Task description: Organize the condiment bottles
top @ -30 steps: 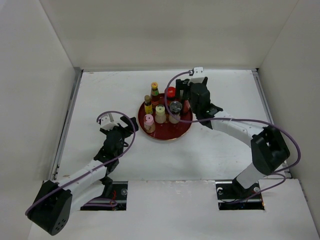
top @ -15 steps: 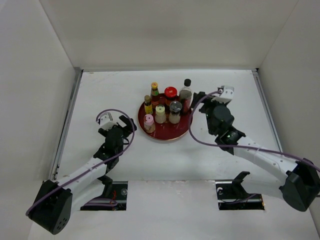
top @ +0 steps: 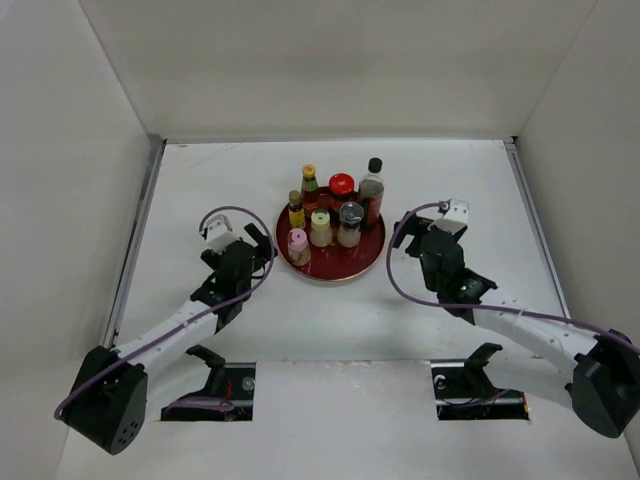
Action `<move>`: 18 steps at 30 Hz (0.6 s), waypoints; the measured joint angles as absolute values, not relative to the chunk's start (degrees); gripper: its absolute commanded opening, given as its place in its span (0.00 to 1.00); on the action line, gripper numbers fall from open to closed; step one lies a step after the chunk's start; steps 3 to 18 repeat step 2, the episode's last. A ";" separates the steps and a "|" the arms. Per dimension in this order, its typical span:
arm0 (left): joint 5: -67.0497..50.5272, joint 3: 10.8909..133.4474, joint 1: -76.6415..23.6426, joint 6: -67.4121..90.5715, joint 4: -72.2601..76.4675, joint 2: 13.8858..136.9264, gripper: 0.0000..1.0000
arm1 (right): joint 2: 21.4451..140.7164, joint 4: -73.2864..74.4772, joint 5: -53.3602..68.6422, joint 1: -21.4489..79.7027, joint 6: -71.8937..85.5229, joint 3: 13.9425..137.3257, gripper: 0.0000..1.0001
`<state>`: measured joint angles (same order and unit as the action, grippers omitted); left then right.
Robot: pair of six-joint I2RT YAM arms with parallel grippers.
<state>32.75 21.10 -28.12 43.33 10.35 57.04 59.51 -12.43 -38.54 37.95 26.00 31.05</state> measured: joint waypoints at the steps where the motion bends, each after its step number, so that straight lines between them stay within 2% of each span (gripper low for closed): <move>1: 32.75 21.08 -28.16 43.33 10.11 57.04 1.00 | 59.55 -11.97 -37.98 37.98 26.15 31.07 1.00; 18: 32.75 21.10 -28.16 43.33 9.72 57.01 1.00 | 59.61 -11.70 -37.50 38.00 26.26 31.09 1.00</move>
